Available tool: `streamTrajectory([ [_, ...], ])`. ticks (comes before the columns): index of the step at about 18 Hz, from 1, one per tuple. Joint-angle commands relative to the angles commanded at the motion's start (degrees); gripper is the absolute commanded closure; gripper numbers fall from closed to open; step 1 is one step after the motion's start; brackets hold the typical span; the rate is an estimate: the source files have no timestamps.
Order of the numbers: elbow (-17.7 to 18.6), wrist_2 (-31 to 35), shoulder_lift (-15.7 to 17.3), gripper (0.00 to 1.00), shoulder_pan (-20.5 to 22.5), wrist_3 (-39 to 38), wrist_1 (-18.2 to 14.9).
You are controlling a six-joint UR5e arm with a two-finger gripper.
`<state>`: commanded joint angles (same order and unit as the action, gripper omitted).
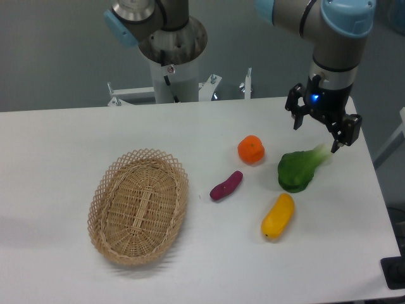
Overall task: Pick up the sweet potato from the table
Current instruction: 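Move the open gripper over the purple sweet potato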
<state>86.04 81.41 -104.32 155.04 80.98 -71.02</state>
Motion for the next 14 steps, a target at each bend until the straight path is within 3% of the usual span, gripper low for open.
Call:
streamTrajectory([
  [3,3.6,-2.0,-0.7,0.00,-1.1,-6.6,2.1],
  [6,9.0,-1.8,-0.9,0.00,-2.8,-6.8,8.5],
  [10,15.7,-1.8,-1.6,0.00,-3.7,-6.0,14.7],
  [14,17.8,-0.7,-3.4,0.00,-5.0,-5.8,16.3],
])
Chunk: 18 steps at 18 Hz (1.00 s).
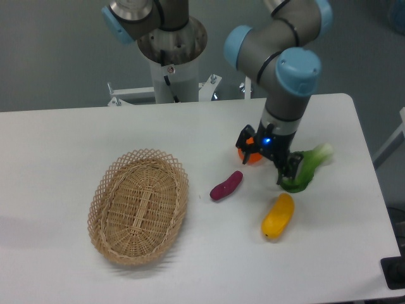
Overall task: Pick up the sweet potato from the table
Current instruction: 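Move the open gripper over the purple sweet potato, then lower the gripper onto the sweet potato and close on it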
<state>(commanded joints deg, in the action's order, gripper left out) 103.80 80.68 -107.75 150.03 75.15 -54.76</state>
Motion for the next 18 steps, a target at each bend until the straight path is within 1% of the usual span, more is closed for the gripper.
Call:
streamTrajectory([
  [2,0.4,3.2,-0.9,0.00,-1.7,0.0,0.1],
  [5,0.7,4.9,-1.8,0.00,-3.3,-0.2,0.6],
  [7,2.2,4.9,-1.9,0.00,-3.3,-0.3,3.0],
  [9,4.2,4.9,-2.0,0.00,-3.4,-0.3,7.4],
  [10,4.6,5.0,-2.4,0.00,-3.8,-0.3,8.7],
  [18,5.4,6.2,-4.0,0.00,-5.1,-0.8,9.5],
])
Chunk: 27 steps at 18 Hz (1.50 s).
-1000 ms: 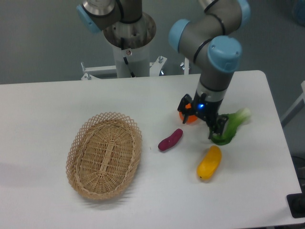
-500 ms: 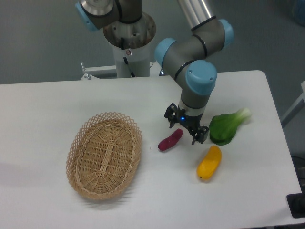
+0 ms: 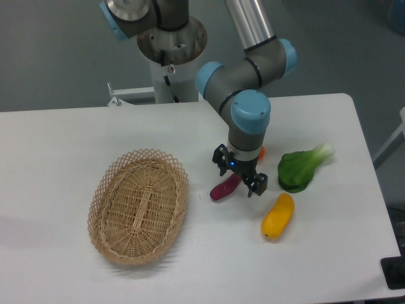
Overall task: Pick up the sweet potato from the table
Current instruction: 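Lower the gripper onto the sweet potato and close on it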
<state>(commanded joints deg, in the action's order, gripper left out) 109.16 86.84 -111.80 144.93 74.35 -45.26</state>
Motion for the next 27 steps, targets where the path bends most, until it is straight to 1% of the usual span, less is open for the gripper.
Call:
streamTrajectory([
  [3,1.1,0.0,-0.3,0.00,-0.1,0.3,1.2],
  [6,2.3,0.4,0.0,0.00,-0.3,0.6,1.2],
  [9,2.5,2.5,-0.1,0.00,-1.1,0.6,1.2],
  [14,2.6,2.6,-0.6,0.00,-1.7,-0.1,1.4],
  [17,2.5,2.6,-1.0,0.00,-2.1,-0.1,2.4],
  [18,2.5,2.6,-1.2,0.07,-2.2,-0.1,3.6],
  [19,2.5,2.6,-1.2,0.25,-2.2,0.0,4.5],
  [20,2.5,2.5,-1.2,0.48,-2.2,0.2,4.6],
  [21,2.4,2.6,-1.2,0.60,-2.1,0.4,4.6],
  [22,2.3,2.6,-1.2,0.65,-2.2,0.5,4.6],
  [27,1.6,2.6,-1.0,0.75,-2.1,0.8,4.5],
])
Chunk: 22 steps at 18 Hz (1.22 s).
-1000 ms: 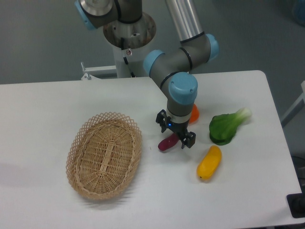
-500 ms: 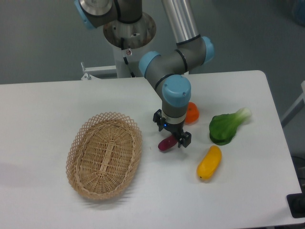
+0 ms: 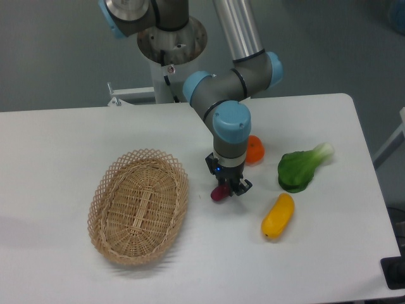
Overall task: Pick up the sweet potato from the table
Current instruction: 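Lower the gripper onto the sweet potato and close on it, then lift the sweet potato up off the table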
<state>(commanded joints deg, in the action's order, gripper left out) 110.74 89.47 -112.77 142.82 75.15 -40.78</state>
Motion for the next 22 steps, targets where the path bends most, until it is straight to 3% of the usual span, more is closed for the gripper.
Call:
streamTrajectory([
  [3,-0.4,-0.1,0.8,0.75,0.3,0.2,0.0],
  [7,-4.9,0.0,1.6,0.75,0.7,0.2,-1.6],
  [14,-21.9,-0.4,2.3,0.75,3.4,0.4,-23.1],
  [17,-25.0,-1.4,2.6,0.75,6.3,4.1,-26.4],
  [22,-26.5,-5.2,5.0,0.75,11.5,12.5,-30.7],
])
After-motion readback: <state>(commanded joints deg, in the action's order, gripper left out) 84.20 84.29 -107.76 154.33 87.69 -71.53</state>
